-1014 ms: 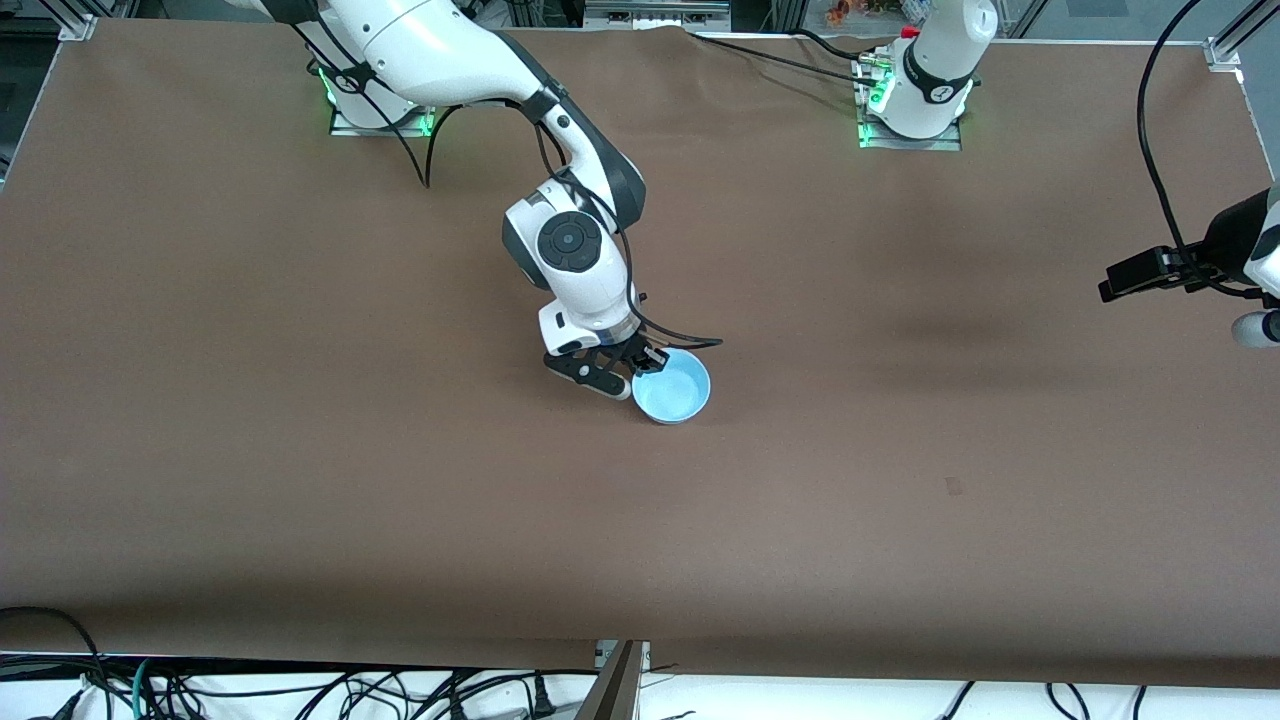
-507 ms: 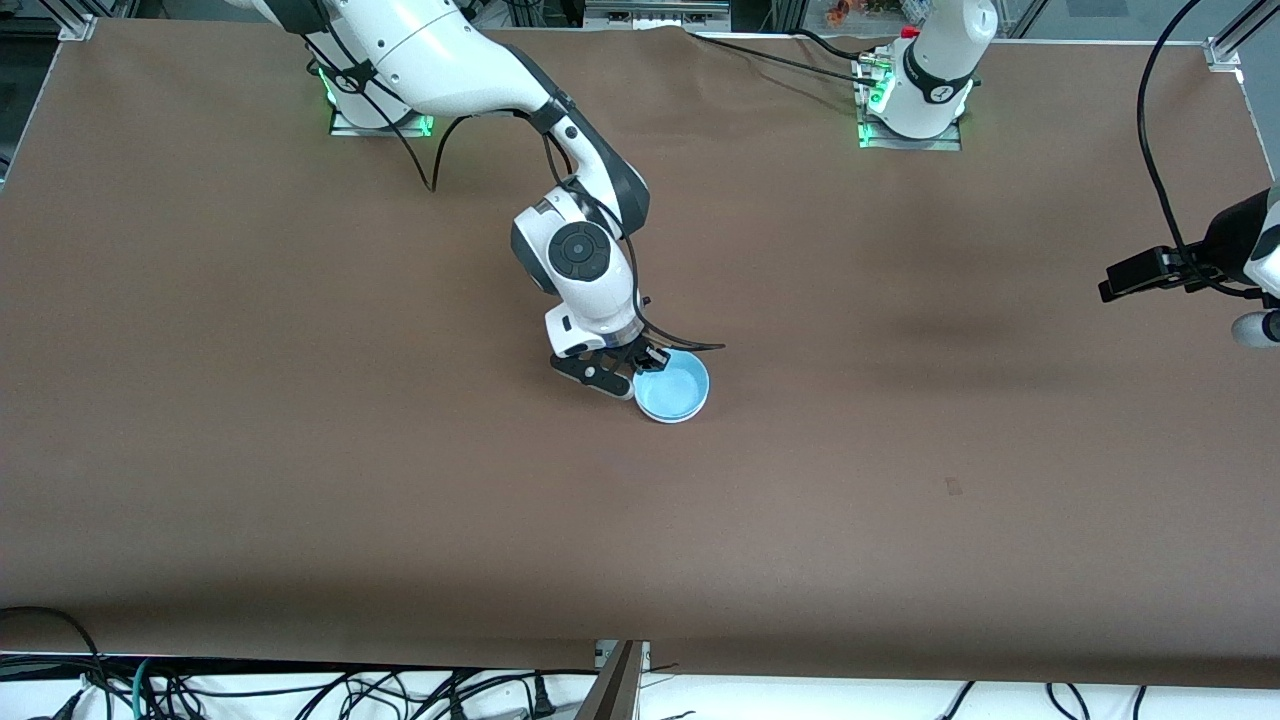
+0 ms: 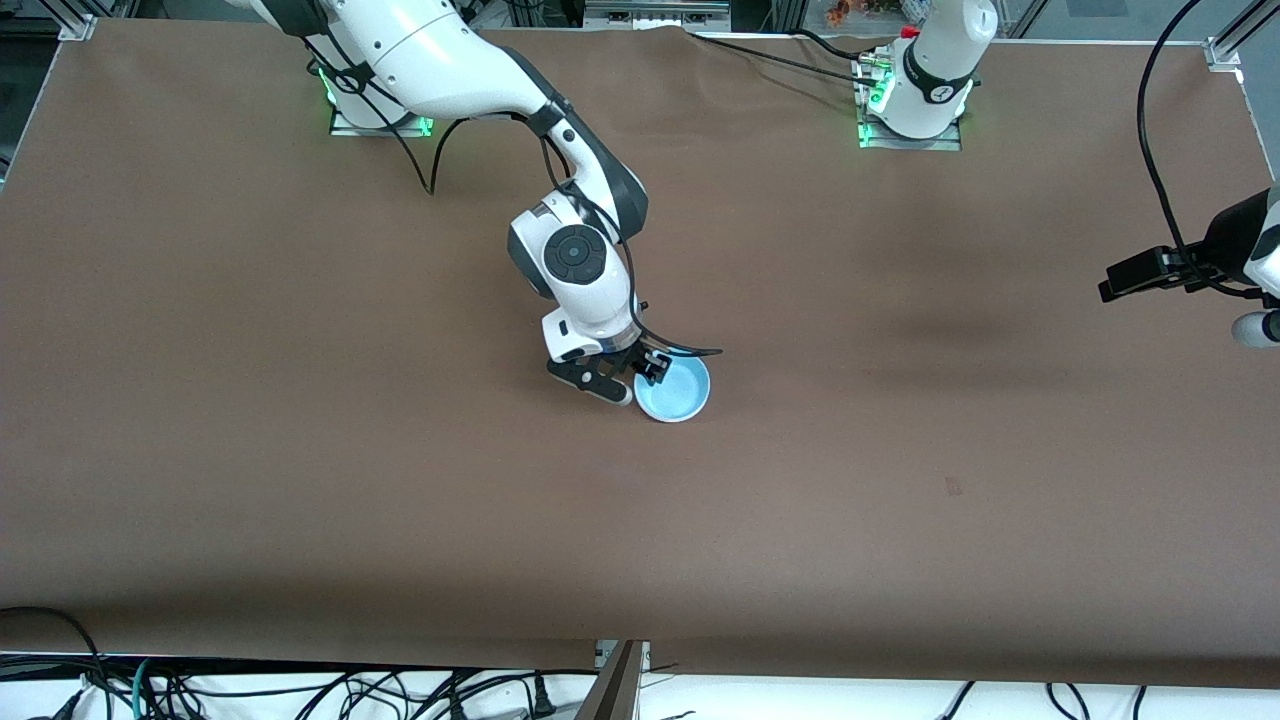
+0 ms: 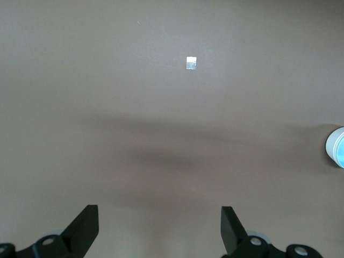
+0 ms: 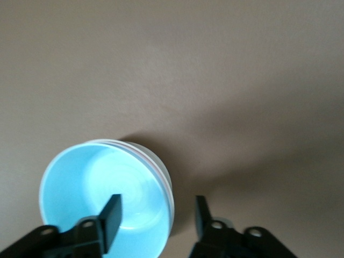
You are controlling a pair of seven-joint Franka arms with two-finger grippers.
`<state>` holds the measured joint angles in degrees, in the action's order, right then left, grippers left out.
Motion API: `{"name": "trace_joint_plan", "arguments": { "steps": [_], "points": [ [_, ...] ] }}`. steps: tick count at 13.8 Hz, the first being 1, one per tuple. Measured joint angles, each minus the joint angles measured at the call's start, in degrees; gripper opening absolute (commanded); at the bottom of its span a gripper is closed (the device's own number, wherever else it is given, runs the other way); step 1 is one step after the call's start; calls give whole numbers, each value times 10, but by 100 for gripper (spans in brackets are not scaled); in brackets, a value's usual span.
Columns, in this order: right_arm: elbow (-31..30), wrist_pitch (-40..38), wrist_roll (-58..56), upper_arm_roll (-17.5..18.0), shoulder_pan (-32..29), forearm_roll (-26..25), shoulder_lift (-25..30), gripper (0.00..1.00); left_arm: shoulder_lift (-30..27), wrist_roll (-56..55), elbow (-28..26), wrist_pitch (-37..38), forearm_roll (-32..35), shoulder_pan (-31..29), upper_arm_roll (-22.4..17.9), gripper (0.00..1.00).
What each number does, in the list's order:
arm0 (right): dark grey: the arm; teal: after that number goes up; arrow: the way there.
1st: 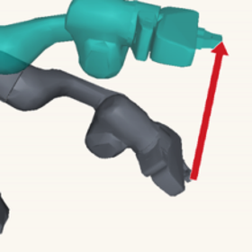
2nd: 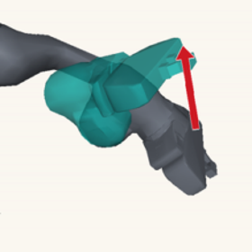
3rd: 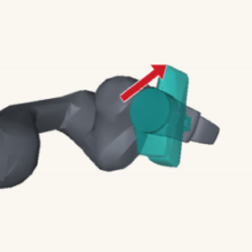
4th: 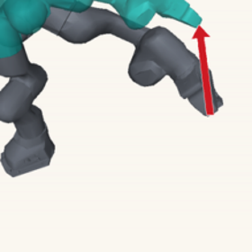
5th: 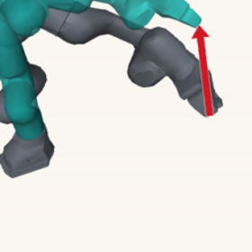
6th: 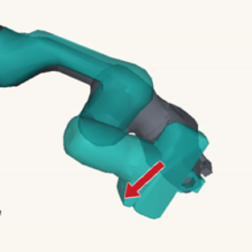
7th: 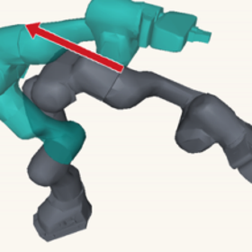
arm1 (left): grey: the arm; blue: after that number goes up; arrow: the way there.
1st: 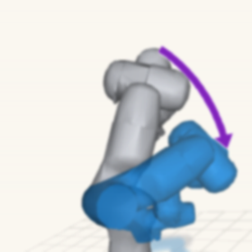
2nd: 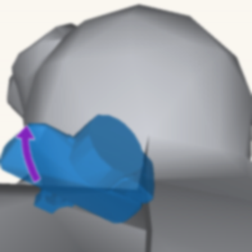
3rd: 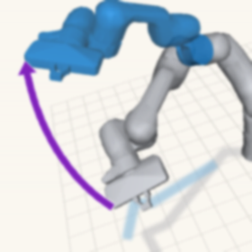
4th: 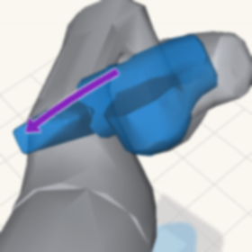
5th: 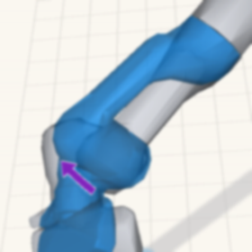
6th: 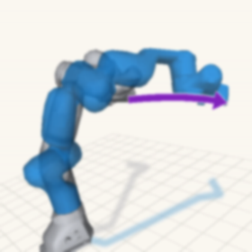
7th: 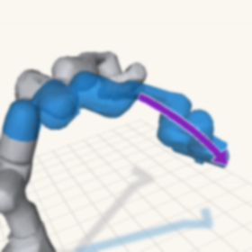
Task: Stack pink and blue bowls on white bowl
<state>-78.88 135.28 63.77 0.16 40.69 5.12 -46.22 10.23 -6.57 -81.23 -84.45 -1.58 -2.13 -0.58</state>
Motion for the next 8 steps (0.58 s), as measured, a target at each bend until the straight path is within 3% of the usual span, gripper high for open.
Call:
{"name": "trace_joint_plan", "arguments": {
  "steps": [4,8],
  "points": [
    [106,-158,-3,-3,-32,0,2,69,0,0,0,0,0,0,0,100],
    [194,-314,-85,-3,-101,13,22,69,0,0,0,0,0,0,0,100]
  ]
}}
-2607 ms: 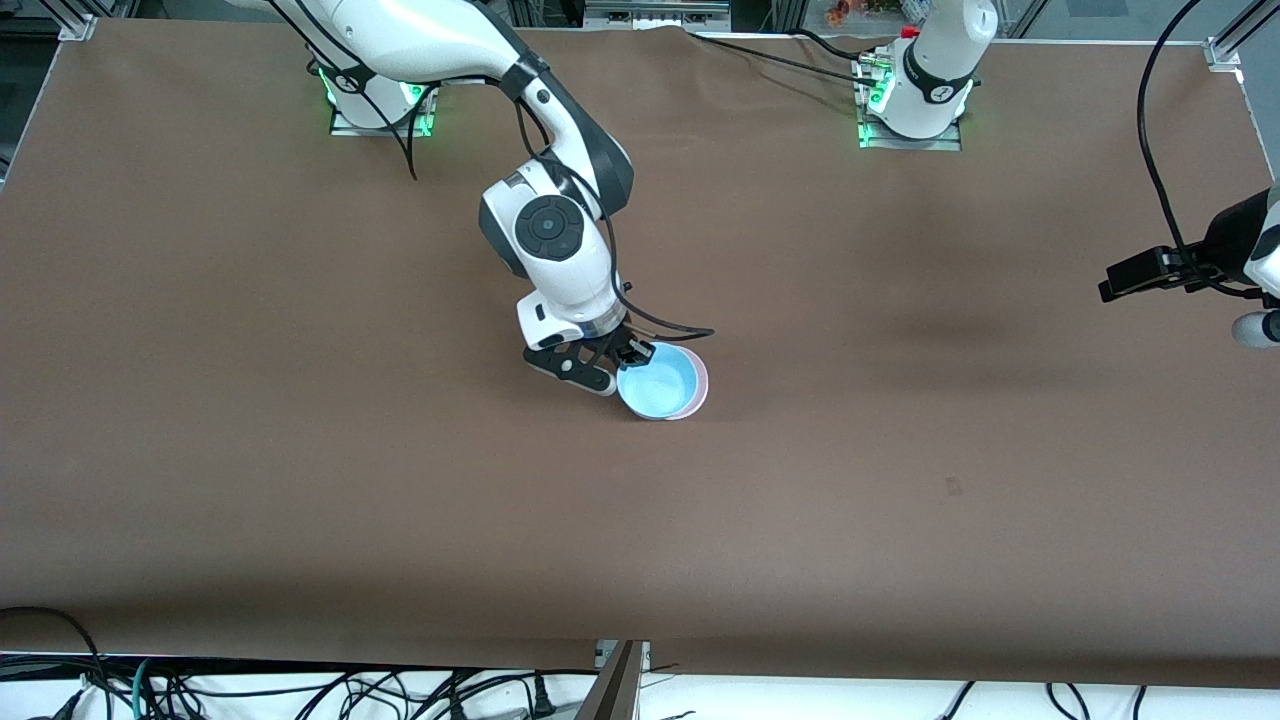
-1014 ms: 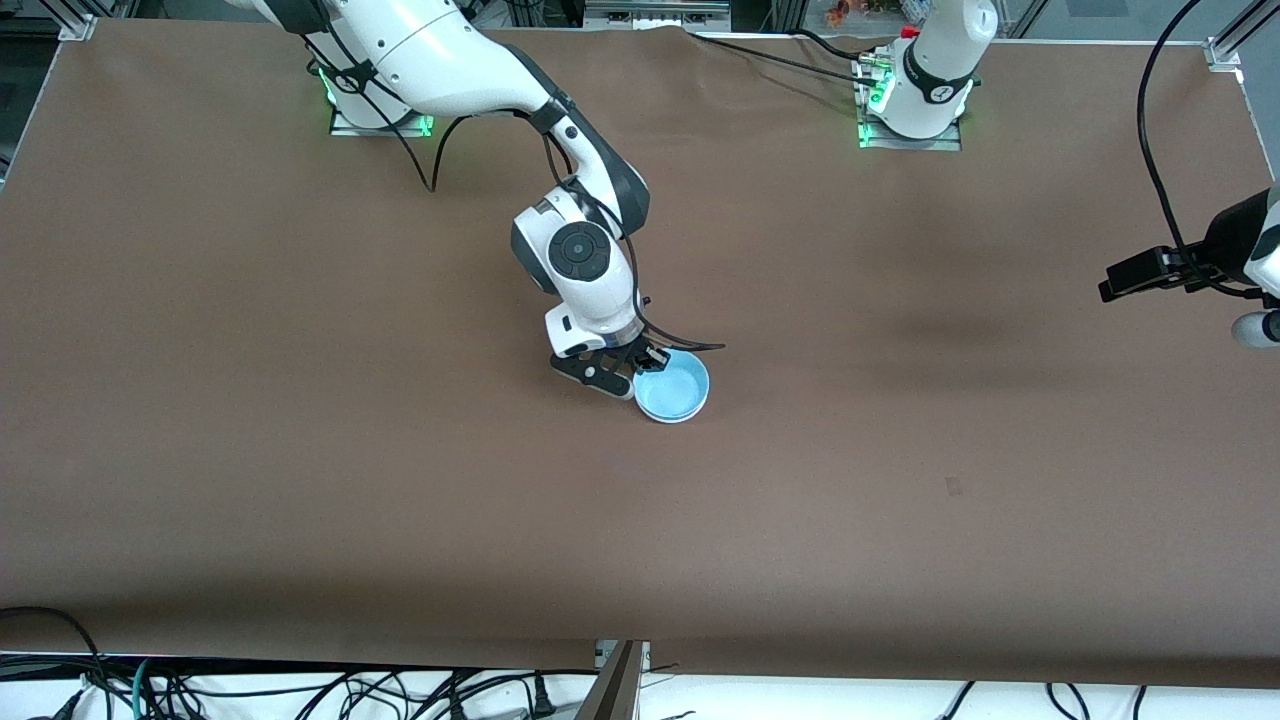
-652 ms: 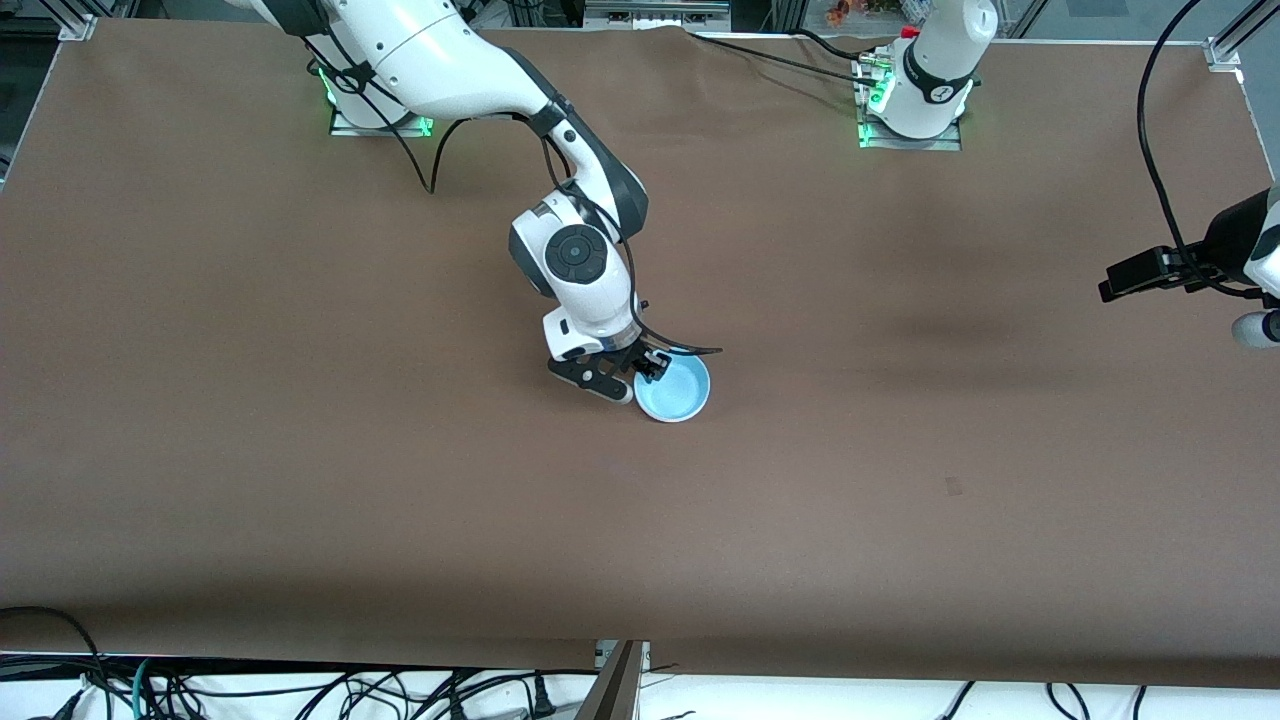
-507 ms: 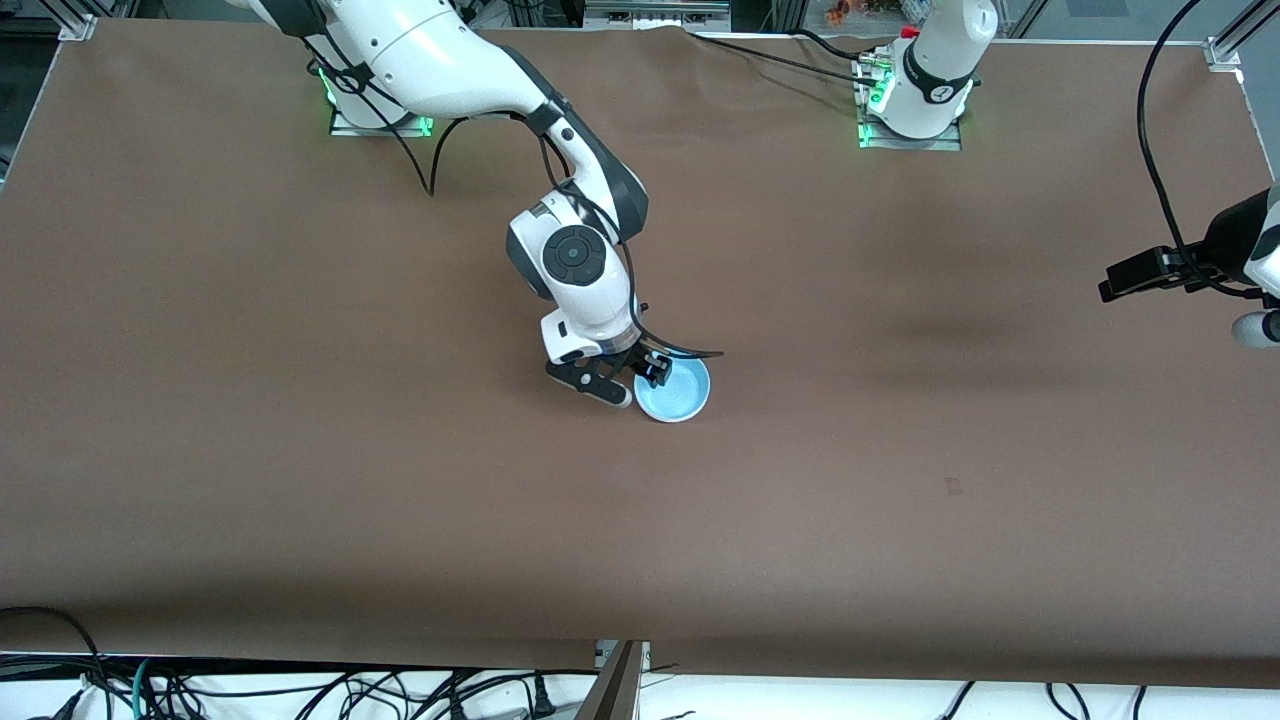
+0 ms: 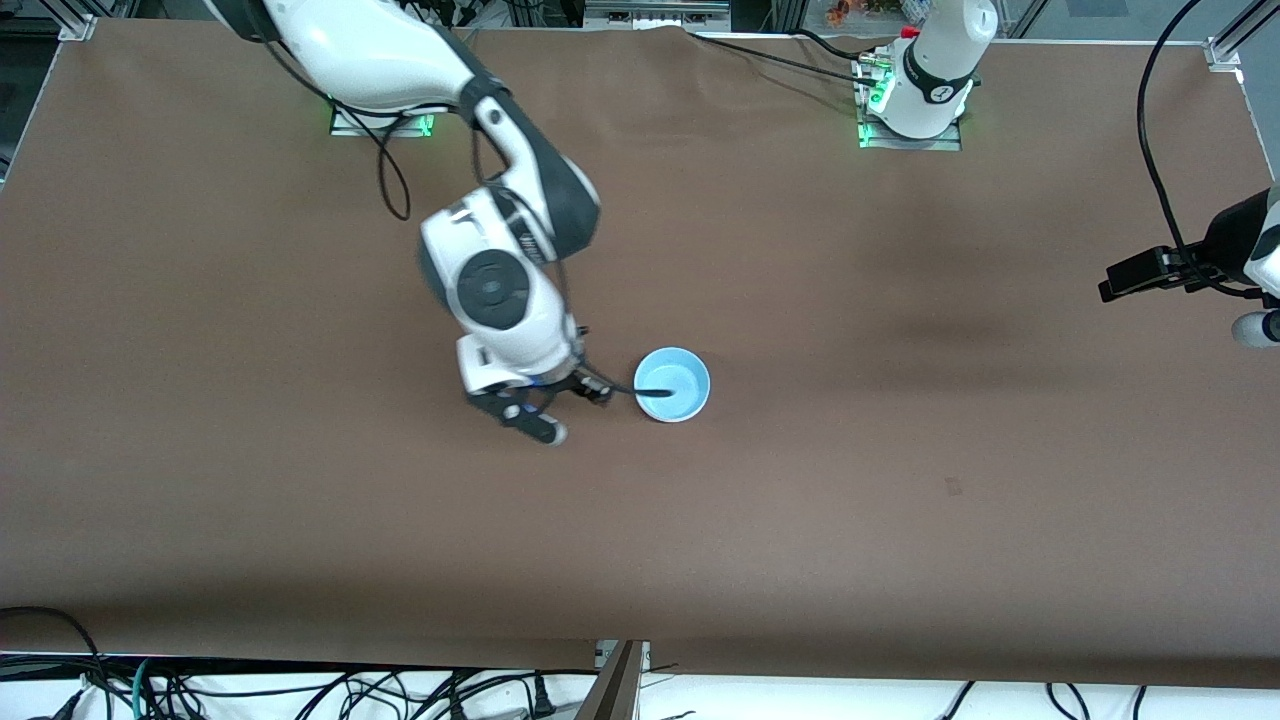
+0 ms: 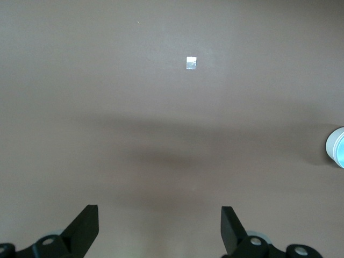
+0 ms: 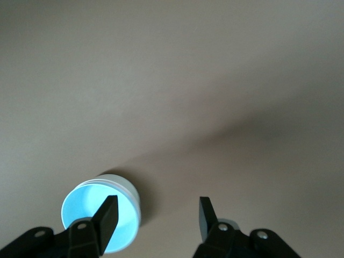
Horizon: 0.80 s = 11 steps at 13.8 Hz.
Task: Stack pink and blue bowls on white bowl
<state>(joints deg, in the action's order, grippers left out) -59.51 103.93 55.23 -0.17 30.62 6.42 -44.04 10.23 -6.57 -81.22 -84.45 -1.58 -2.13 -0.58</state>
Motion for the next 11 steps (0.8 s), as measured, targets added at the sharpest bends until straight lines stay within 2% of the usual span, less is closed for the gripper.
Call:
{"name": "trace_joint_plan", "arguments": {
  "steps": [5,11],
  "points": [
    [23,-145,-184,-1,-118,20,84,71,0,0,0,0,0,0,0,100],
    [23,-258,-374,-4,-228,21,142,92,0,0,0,0,0,0,0,100]
  ]
}}
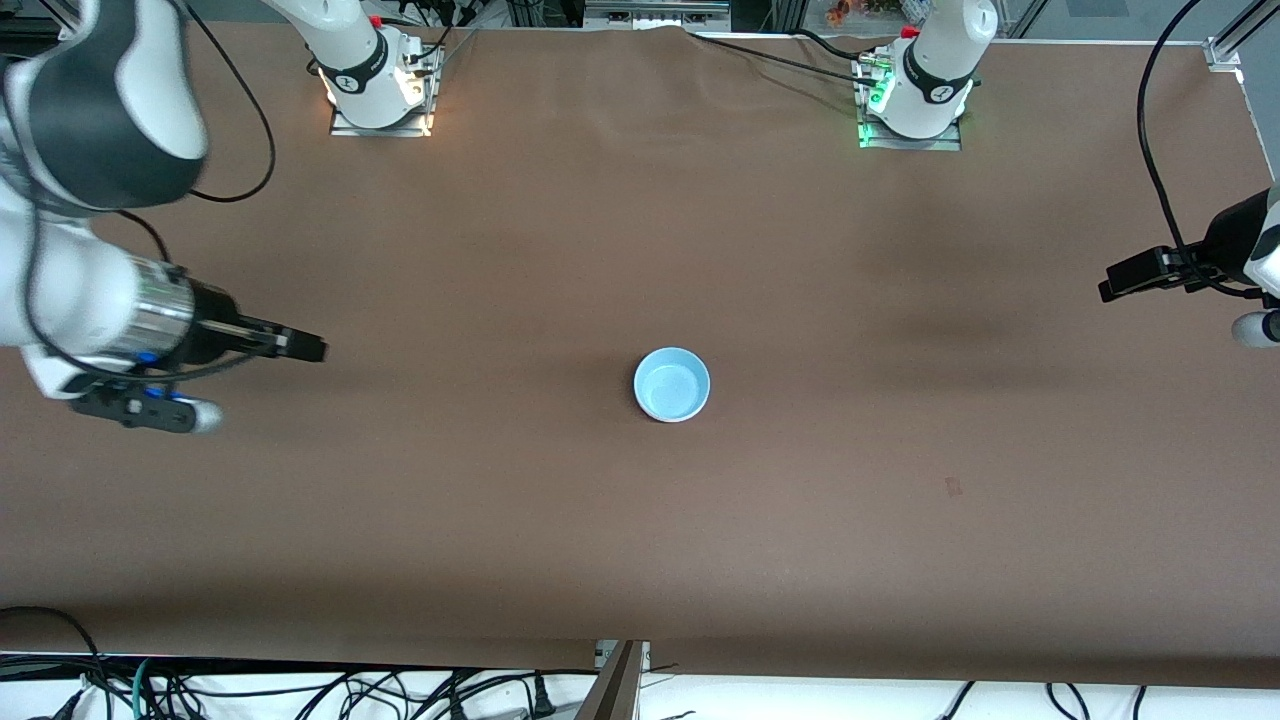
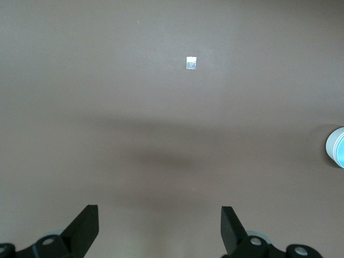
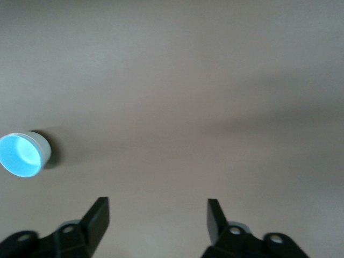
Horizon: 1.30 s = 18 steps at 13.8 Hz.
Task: Stack pink and blue bowls on white bowl
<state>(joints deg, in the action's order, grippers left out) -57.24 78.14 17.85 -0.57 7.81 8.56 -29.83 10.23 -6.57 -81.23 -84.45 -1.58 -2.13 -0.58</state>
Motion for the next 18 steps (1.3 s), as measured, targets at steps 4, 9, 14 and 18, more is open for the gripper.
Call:
{"name": "trace_joint_plan", "arguments": {
  "steps": [4,9,14,18],
  "points": [
    [-9,-30,-47,-17,-27,-16,22,92,0,0,0,0,0,0,0,100],
    [-136,18,-47,-21,-27,-38,117,91,0,0,0,0,0,0,0,100],
    [-364,136,-47,-24,-27,-54,276,91,1,0,0,0,0,0,0,100],
    [-426,153,-47,-24,-26,-71,335,100,1,0,0,0,0,6,1,100]
  ]
}}
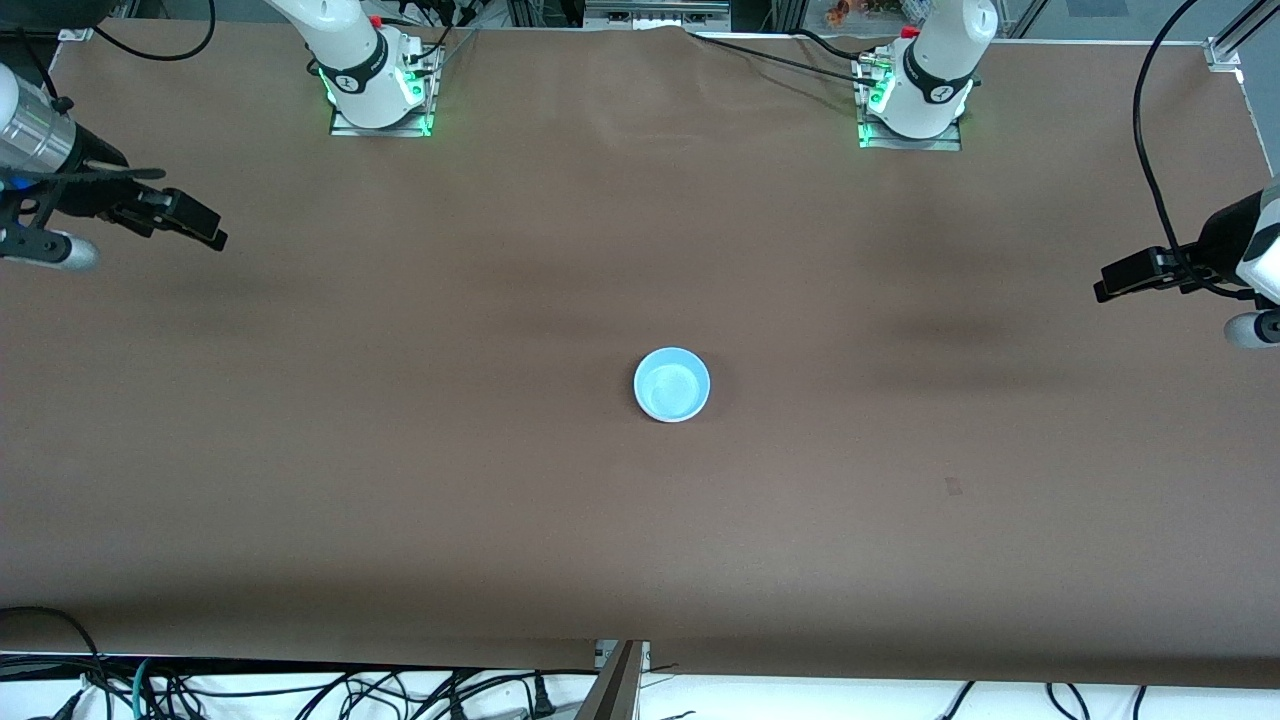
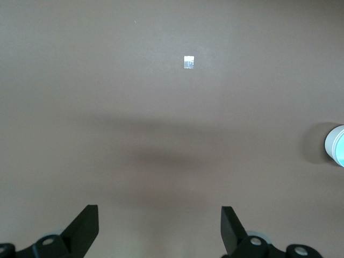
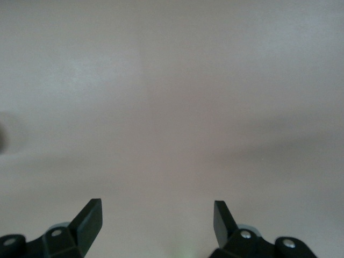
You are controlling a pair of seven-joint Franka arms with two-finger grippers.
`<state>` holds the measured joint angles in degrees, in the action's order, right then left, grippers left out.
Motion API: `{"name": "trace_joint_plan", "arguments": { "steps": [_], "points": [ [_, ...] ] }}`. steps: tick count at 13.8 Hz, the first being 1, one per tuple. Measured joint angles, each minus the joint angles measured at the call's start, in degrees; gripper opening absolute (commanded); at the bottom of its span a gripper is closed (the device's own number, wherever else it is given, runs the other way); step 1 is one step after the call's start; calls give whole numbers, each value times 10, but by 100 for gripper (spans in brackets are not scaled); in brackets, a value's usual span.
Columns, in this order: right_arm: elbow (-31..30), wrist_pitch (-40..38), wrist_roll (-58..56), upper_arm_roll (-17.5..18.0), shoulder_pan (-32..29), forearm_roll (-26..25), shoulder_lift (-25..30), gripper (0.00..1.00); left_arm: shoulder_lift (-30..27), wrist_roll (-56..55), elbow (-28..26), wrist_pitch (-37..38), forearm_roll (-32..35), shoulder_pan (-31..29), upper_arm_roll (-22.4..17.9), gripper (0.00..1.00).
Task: Stack pink and blue bowls on white bowl
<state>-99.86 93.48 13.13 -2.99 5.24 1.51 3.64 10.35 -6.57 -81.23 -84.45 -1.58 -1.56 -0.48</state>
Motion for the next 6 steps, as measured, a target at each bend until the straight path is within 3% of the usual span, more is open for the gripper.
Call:
{"name": "trace_joint_plan", "arguments": {
  "steps": [6],
  "points": [
    [96,13,-13,-22,-2,-1,-70,100,0,0,0,0,0,4,0,100]
  ]
}}
